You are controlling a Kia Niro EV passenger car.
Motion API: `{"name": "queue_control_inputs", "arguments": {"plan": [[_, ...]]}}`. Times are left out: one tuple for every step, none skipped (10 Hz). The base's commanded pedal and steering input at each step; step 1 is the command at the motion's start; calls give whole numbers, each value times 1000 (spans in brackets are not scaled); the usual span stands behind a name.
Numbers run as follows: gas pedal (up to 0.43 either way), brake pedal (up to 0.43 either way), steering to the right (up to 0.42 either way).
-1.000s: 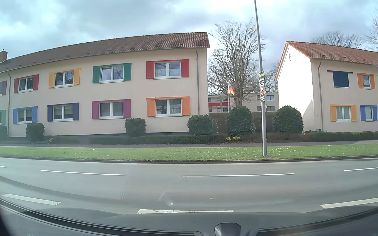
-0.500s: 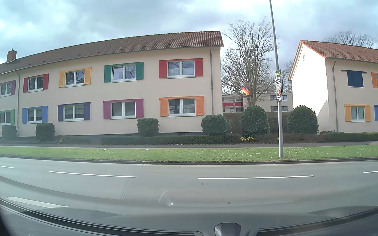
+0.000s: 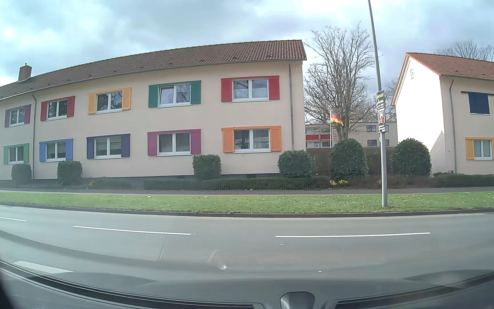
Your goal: Follow the waypoints while adhering to traffic rules and regulations
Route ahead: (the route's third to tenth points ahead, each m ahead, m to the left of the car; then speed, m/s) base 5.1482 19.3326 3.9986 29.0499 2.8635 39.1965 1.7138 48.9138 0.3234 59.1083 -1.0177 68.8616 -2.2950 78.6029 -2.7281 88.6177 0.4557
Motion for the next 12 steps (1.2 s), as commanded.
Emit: {"name": "queue_control_inputs", "arguments": {"plan": [[0, 122, -610], [0, 122, -605], [0, 116, -604], [0, 116, -604], [0, 98, -604], [0, 85, -604], [0, 79, -601], [0, 98, -599], [0, 116, -597], [0, 140, -596], [0, 152, -596], [0, 152, -595]]}}
